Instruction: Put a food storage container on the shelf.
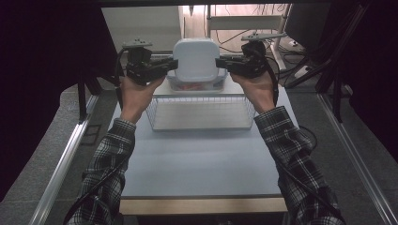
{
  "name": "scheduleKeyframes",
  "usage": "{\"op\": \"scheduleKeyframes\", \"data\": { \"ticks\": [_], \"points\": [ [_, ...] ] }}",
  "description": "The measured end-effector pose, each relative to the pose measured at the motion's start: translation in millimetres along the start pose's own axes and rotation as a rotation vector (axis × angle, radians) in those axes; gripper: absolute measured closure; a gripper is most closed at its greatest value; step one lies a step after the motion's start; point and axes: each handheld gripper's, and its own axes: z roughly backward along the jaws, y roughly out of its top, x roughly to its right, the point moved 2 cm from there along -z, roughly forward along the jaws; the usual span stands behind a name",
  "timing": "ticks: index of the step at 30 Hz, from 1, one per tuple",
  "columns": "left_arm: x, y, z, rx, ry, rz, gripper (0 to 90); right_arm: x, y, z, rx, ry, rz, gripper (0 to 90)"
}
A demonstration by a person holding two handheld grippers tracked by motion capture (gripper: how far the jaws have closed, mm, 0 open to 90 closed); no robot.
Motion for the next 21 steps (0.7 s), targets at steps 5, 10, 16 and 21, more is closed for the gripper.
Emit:
{"op": "scheduleKeyframes", "data": {
  "ticks": [5, 10, 16, 21],
  "points": [
    [0.8, 2.2, -3.8, 0.012, -0.005, -0.009, 65.4, 1.3, 1.5, -2.7, 0.010, -0.008, 0.002, 72.3],
    [1.0, 3.9, -9.6, 0.016, 0.023, -0.029, 57.9, 0.5, 4.9, -8.6, 0.010, -0.026, 0.010, 66.3],
    [-2.8, 1.2, -17.2, 0.016, 0.033, -0.023, 55.0, 0.5, 5.7, -17.1, 0.011, -0.057, 0.024, 60.1],
    [-5.8, 1.8, -21.4, 0.015, 0.028, -0.009, 53.6, 3.2, 5.6, -22.3, 0.009, -0.059, 0.014, 56.0]
  ]
}}
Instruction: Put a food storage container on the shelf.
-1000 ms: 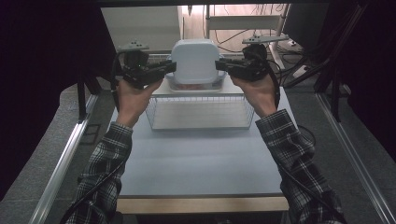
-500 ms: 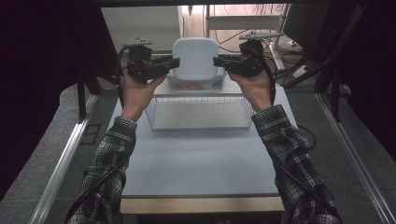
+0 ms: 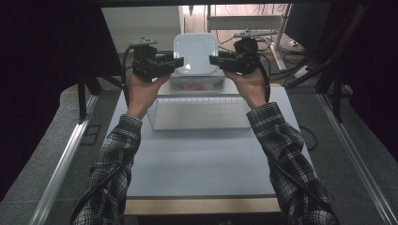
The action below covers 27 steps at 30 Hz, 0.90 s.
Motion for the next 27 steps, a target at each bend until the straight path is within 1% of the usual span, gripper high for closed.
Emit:
{"op": "scheduleKeyframes", "data": {
  "ticks": [4, 7, 10, 11, 15, 18, 20, 22, 24, 27],
  "points": [
    [0.6, 1.0, -4.0, -0.003, 0.013, -0.009, 48.5, 1.1, 1.2, -4.5, -0.002, -0.002, -0.009, 51.7],
    [-1.8, 1.6, -5.6, 0.002, 0.010, 0.003, 46.8, 1.9, 2.1, -6.2, -0.002, -0.001, -0.010, 50.3],
    [-4.1, 2.9, -7.4, 0.005, 0.029, 0.003, 41.7, 2.6, 3.0, -7.3, -0.005, -0.008, -0.010, 48.0],
    [-4.8, 3.4, -8.1, 0.006, 0.031, 0.010, 40.6, 2.9, 3.5, -7.8, -0.005, -0.010, -0.010, 47.2],
    [-6.5, 5.1, -10.4, 0.008, 0.043, 0.010, 37.8, 4.1, 5.5, -10.0, -0.004, -0.027, -0.008, 43.7],
    [-8.1, 7.1, -12.0, 0.007, 0.053, 0.018, 34.9, 4.8, 6.8, -11.5, -0.002, -0.036, -0.008, 43.5],
    [-8.4, 8.4, -12.8, 0.005, 0.055, 0.026, 34.8, 4.8, 7.2, -12.3, 0.002, -0.040, -0.010, 43.5],
    [-8.1, 9.8, -13.2, 0.005, 0.053, 0.024, 35.1, 4.5, 7.3, -12.9, 0.009, -0.040, -0.013, 43.4],
    [-7.3, 11.2, -13.2, 0.008, 0.049, 0.024, 35.2, 4.5, 7.6, -13.2, 0.016, -0.051, -0.011, 43.2],
    [-6.2, 12.5, -13.1, 0.016, 0.042, 0.026, 36.0, 5.5, 8.2, -13.9, 0.025, -0.051, -0.026, 43.6]
  ]
}}
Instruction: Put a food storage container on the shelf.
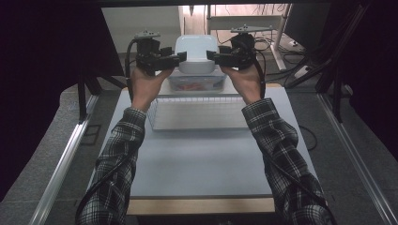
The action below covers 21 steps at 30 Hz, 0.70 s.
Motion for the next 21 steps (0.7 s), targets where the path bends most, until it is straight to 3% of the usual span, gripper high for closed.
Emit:
{"op": "scheduleKeyframes", "data": {
  "ticks": [11, 15, 18, 21],
  "points": [
    [2.5, 1.4, 1.5, -0.005, -0.003, -0.018, 34.6, 0.7, 1.6, -0.2, 0.002, -0.019, 0.012, 40.0],
    [2.6, 2.0, 5.4, 0.011, -0.011, -0.012, 34.3, 0.5, 2.4, 3.8, 0.016, 0.011, 0.005, 38.3],
    [2.6, 0.6, 9.4, 0.013, -0.025, -0.011, 33.7, -2.4, 0.7, 8.0, 0.006, 0.034, 0.011, 44.0],
    [3.9, -2.4, 15.2, 0.017, -0.043, -0.014, 33.3, -6.6, -2.1, 14.9, -0.006, 0.043, 0.026, 57.2]
  ]
}}
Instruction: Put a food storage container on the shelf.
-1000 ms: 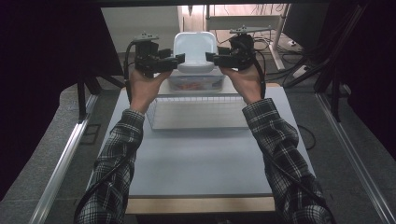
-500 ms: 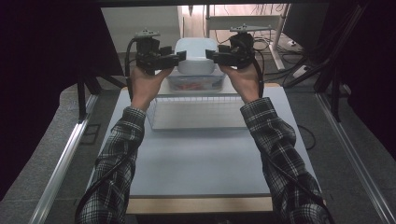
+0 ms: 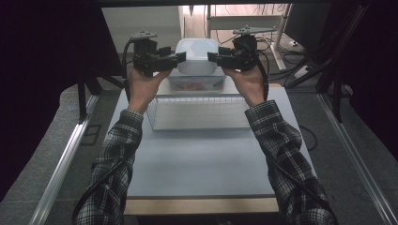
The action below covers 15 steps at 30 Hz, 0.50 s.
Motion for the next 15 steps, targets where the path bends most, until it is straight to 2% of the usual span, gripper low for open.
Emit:
{"op": "scheduleKeyframes", "data": {
  "ticks": [4, 6, 8, 11, 15],
  "points": [
    [4.8, -6.8, 7.5, 0.004, -0.028, -0.008, 30.9, -8.2, -6.8, 10.1, -0.008, 0.024, 0.016, 78.3],
    [7.4, -12.3, 10.5, 0.006, -0.043, -0.011, 28.2, -14.1, -14.7, 11.5, -0.020, 0.049, 0.030, 85.2],
    [9.2, -16.7, 12.3, 0.003, -0.048, -0.017, 26.3, -18.1, -21.0, 9.1, -0.041, 0.071, 0.045, 88.0],
    [11.0, -24.2, 13.8, -0.001, -0.054, -0.023, 25.0, -19.5, -27.8, 1.7, -0.076, 0.059, 0.072, 88.8],
    [11.5, -33.3, 13.5, -0.017, -0.049, -0.052, 23.3, -13.4, -30.7, -5.2, -0.081, 0.049, 0.052, 88.8]
  ]
}}
